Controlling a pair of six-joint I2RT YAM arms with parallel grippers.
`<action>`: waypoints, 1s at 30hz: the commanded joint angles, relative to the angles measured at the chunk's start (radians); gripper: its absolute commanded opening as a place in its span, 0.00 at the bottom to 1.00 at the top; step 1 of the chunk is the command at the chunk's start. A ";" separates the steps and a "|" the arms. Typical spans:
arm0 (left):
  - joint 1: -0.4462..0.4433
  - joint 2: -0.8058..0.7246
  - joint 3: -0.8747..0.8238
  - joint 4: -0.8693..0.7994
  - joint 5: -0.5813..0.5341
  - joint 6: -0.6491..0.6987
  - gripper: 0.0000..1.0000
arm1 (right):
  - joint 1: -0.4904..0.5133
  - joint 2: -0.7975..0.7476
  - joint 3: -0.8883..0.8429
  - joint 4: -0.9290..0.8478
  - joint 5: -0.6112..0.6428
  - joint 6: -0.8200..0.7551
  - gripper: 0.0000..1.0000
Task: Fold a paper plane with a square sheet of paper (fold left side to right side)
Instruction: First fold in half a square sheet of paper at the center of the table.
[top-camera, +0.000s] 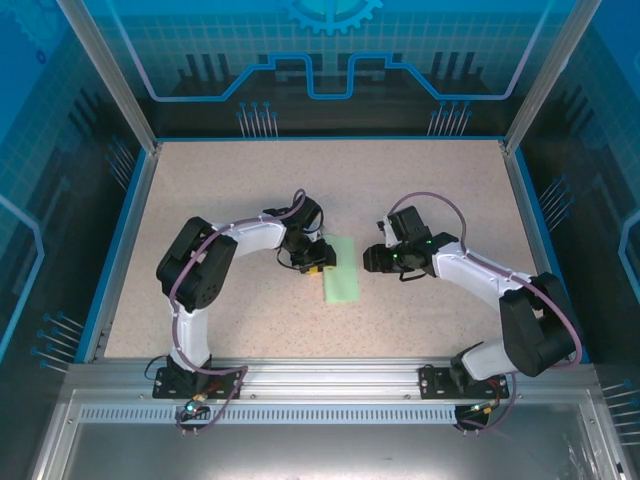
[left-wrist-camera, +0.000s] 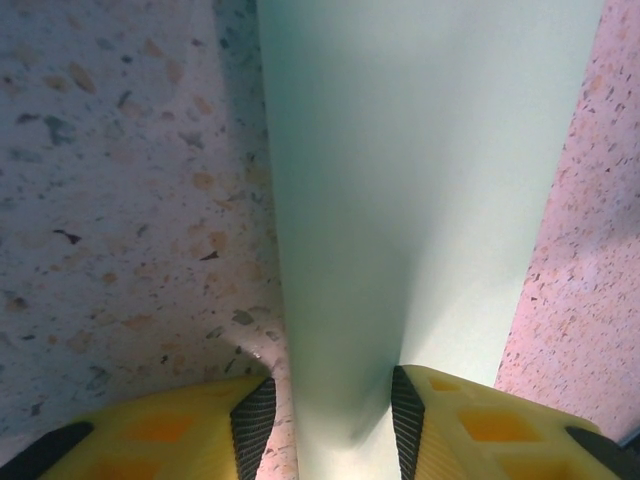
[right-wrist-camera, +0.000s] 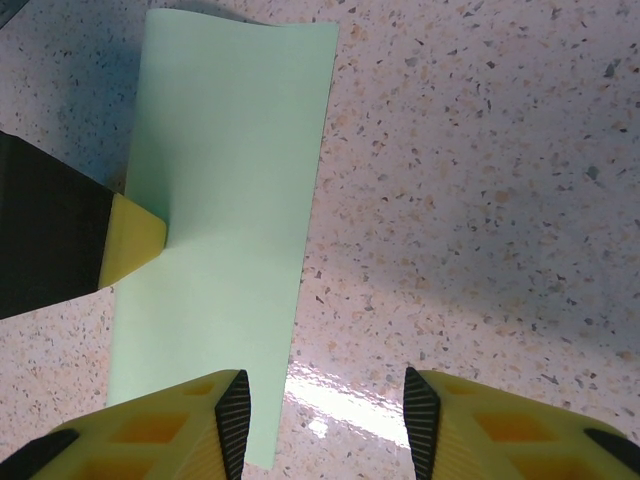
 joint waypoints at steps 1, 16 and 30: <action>-0.028 0.137 -0.041 0.021 -0.131 0.002 0.43 | -0.011 -0.019 -0.014 -0.013 0.003 0.014 0.47; -0.028 0.153 -0.034 0.016 -0.146 -0.010 0.43 | -0.009 -0.017 -0.025 0.014 -0.036 0.023 0.47; -0.029 0.158 -0.041 0.011 -0.167 -0.021 0.38 | -0.006 -0.035 -0.034 0.018 -0.022 0.030 0.45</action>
